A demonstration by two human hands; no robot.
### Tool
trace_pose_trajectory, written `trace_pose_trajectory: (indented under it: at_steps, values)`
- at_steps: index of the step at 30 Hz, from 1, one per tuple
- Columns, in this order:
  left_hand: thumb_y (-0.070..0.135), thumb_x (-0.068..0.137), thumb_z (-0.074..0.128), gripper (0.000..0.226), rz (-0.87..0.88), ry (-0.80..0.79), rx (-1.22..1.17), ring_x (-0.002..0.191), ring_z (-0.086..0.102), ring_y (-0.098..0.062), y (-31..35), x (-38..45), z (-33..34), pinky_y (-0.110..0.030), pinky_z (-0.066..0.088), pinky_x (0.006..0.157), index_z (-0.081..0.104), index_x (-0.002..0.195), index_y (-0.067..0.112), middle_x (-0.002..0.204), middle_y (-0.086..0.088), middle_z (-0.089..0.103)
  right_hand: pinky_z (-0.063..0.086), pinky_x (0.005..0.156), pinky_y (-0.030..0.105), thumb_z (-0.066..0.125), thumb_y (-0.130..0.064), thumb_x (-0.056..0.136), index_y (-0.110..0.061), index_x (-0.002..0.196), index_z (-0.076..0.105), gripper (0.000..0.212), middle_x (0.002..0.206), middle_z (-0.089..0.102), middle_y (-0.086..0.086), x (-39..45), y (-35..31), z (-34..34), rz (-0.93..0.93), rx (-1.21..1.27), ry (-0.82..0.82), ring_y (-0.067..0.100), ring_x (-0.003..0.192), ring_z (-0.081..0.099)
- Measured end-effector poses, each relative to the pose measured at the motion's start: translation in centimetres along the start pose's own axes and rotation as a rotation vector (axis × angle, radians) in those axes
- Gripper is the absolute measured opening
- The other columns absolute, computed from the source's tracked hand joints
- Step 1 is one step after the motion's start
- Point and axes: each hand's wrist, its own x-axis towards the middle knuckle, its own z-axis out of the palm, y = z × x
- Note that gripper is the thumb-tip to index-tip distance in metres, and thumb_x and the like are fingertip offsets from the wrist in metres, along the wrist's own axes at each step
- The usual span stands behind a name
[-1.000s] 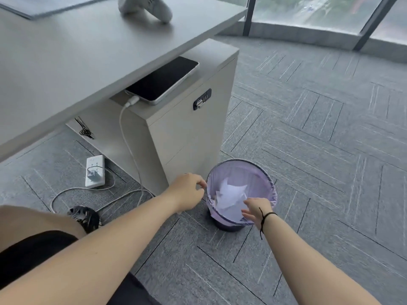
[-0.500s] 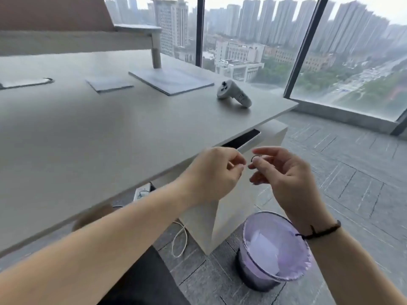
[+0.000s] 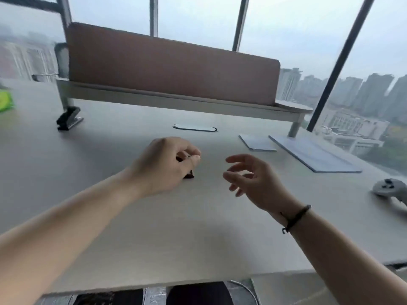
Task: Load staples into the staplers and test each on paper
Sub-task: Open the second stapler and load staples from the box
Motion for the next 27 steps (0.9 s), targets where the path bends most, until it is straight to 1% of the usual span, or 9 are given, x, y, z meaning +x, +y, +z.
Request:
trace_pose_trajectory:
  at_steps: [2,5,8,11,16,19,22,25,27]
  values:
    - [0.03,0.087,0.069,0.015,-0.012,0.03,0.114,0.075,0.056,0.007,-3.1,0.2,-1.7,-0.011,0.042,0.068,0.074,0.101,0.026,0.095,0.013,0.068,0.056,0.057,0.036,0.076,-0.022,0.08,-0.032,0.106,0.062,0.031,0.1,0.067,0.0,3.4,0.2,2.8,0.006,-0.067,-0.079,0.017,0.063,0.068]
    - [0.033,0.083,0.074,0.028,-0.011,0.016,0.233,0.089,0.06,-0.011,-7.2,0.9,-3.0,-0.023,0.042,0.076,0.072,0.11,0.025,0.102,0.006,0.067,0.055,0.056,0.032,0.081,-0.031,0.072,-0.036,0.115,0.057,0.05,0.109,0.062,-0.006,7.4,0.9,6.4,0.027,-0.17,-0.17,0.018,0.066,0.067]
    - [0.039,0.082,0.074,0.036,-0.028,-0.067,0.258,0.09,0.059,-0.013,-10.1,1.6,-2.8,-0.029,0.045,0.08,0.068,0.115,0.027,0.105,0.008,0.066,0.056,0.067,0.032,0.083,-0.036,0.064,-0.038,0.117,0.057,0.059,0.11,0.063,-0.006,10.1,1.7,8.7,0.006,-0.26,-0.226,0.015,0.077,0.066]
    - [0.035,0.084,0.073,0.023,0.03,-0.068,0.243,0.069,0.052,-0.005,-12.3,2.1,-2.3,-0.028,0.044,0.068,0.069,0.105,0.027,0.088,0.009,0.068,0.054,0.081,0.031,0.083,-0.031,0.065,-0.035,0.108,0.063,0.047,0.099,0.069,-0.008,12.1,2.4,10.0,-0.051,-0.335,-0.221,0.013,0.088,0.066]
    - [0.028,0.083,0.075,0.019,-0.004,-0.044,0.268,0.062,0.054,-0.006,-15.1,2.6,-3.7,-0.014,0.041,0.06,0.069,0.101,0.024,0.076,0.015,0.064,0.051,0.07,0.025,0.082,-0.024,0.069,-0.032,0.11,0.064,0.046,0.099,0.068,-0.009,15.1,2.7,12.4,-0.058,-0.232,-0.2,0.01,0.075,0.065]
    - [0.028,0.083,0.073,0.02,-0.081,0.005,0.35,0.067,0.06,-0.012,-17.8,3.0,-5.5,-0.021,0.045,0.063,0.069,0.101,0.021,0.085,0.009,0.068,0.048,0.069,0.02,0.082,-0.024,0.071,-0.027,0.114,0.063,0.047,0.098,0.068,-0.009,17.0,2.7,14.4,-0.038,-0.151,-0.162,0.007,0.074,0.061]
    - [0.032,0.083,0.066,0.027,-0.233,0.129,0.453,0.086,0.065,-0.018,-21.4,3.0,-7.3,-0.034,0.055,0.077,0.065,0.109,0.023,0.1,0.004,0.068,0.045,0.066,0.017,0.08,-0.026,0.073,-0.029,0.109,0.065,0.039,0.092,0.07,-0.01,18.2,2.8,15.7,-0.029,-0.156,-0.137,0.003,0.072,0.061]
    - [0.035,0.084,0.062,0.034,-0.371,0.238,0.528,0.1,0.065,-0.028,-24.8,3.6,-8.8,-0.042,0.055,0.084,0.064,0.113,0.019,0.106,-0.005,0.07,0.044,0.071,0.021,0.078,-0.031,0.074,-0.032,0.104,0.066,0.033,0.088,0.07,-0.012,19.0,3.0,16.5,-0.073,-0.239,-0.164,0.002,0.074,0.061]
    - [0.038,0.085,0.06,0.031,-0.448,0.274,0.569,0.099,0.063,-0.032,-26.4,4.6,-9.6,-0.041,0.053,0.083,0.065,0.107,0.016,0.105,-0.009,0.069,0.044,0.076,0.024,0.076,-0.034,0.075,-0.033,0.105,0.065,0.032,0.087,0.069,-0.015,19.3,3.0,17.1,-0.128,-0.319,-0.183,0.0,0.072,0.06]
